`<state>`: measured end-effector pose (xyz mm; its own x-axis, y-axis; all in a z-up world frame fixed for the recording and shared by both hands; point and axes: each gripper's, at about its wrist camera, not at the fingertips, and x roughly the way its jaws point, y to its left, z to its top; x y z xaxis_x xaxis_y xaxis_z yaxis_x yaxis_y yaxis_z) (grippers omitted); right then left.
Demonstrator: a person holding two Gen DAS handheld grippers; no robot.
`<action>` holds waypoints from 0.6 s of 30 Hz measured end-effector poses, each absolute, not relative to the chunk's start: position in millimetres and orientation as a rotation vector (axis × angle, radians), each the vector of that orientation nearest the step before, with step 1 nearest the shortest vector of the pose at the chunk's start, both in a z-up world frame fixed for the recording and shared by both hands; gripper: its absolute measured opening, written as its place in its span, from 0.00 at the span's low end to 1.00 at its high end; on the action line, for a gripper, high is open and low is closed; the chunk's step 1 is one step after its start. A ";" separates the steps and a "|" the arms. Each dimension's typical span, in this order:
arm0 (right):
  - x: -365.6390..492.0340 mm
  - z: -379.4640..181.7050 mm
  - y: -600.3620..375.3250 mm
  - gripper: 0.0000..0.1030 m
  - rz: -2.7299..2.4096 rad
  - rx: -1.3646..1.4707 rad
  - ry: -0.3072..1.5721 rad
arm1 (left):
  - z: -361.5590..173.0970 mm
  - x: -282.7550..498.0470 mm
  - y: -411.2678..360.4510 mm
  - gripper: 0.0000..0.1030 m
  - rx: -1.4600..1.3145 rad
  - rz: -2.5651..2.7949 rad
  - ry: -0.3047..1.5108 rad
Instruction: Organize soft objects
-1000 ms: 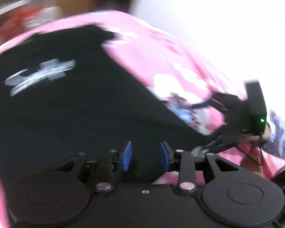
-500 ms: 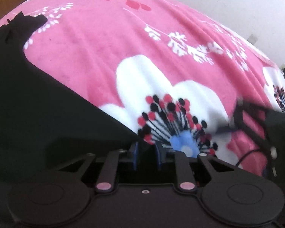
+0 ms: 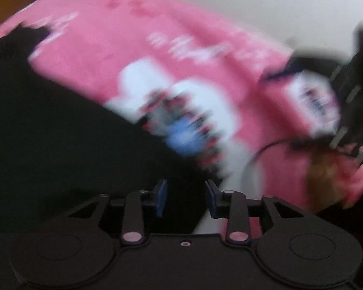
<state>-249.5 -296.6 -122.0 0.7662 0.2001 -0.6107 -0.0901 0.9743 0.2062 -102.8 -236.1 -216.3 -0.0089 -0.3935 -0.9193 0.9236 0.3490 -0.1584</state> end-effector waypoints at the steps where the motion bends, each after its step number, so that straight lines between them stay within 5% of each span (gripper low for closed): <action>1: -230.2 -121.9 -294.5 1.00 0.144 0.174 0.660 | -224.9 -97.5 -234.8 0.27 0.604 -1.126 1.171; 5: -144.1 -142.6 -288.0 1.00 0.068 0.192 0.648 | -206.6 -55.7 -192.2 0.30 0.365 -1.129 1.196; 10: -81.8 -203.0 -286.6 1.00 0.007 0.100 0.898 | -174.5 10.5 -93.0 0.36 0.282 -0.929 1.094; 18: -68.2 -166.4 -273.6 1.00 -0.114 0.079 1.133 | -177.1 130.6 64.8 0.35 0.201 -0.314 0.965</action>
